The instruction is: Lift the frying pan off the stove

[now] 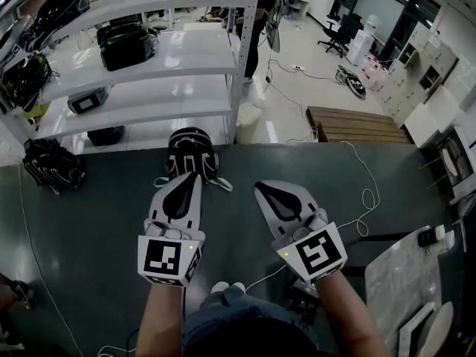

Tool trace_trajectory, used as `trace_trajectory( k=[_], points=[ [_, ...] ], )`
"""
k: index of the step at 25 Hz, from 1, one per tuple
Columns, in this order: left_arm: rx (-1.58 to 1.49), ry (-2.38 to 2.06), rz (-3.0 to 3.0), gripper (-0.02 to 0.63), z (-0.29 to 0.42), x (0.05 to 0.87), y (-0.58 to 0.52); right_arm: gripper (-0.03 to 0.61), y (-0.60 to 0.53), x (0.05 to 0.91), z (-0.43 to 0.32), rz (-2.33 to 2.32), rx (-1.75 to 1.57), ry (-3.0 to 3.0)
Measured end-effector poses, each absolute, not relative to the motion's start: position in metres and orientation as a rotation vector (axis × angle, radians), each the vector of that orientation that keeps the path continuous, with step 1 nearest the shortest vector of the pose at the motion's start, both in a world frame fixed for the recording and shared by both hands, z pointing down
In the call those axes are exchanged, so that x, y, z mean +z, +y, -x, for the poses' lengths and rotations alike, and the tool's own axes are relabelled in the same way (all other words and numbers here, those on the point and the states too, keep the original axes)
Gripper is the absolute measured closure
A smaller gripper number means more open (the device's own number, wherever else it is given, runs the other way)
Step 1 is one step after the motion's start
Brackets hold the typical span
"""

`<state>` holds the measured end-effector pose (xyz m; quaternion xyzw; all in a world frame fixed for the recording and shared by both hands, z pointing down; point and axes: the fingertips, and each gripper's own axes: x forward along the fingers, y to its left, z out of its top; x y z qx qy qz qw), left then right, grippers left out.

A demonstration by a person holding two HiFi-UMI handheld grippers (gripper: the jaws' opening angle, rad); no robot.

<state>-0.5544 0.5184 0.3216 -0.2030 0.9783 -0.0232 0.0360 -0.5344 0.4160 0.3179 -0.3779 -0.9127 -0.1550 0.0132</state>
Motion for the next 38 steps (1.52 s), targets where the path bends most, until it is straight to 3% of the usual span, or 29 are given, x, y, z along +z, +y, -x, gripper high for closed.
trace_trajectory(
  k=[17, 38],
  points=[
    [-0.133, 2.973, 0.757, 0.603, 0.541, 0.311, 0.466, 0.554, 0.371, 0.318, 0.520, 1.098, -0.378, -2.876],
    [-0.063, 2.718, 1.484, 0.603, 0.519, 0.338, 0.313, 0.554, 0.252, 0.324, 0.463, 0.364, -0.326, -3.007]
  ],
)
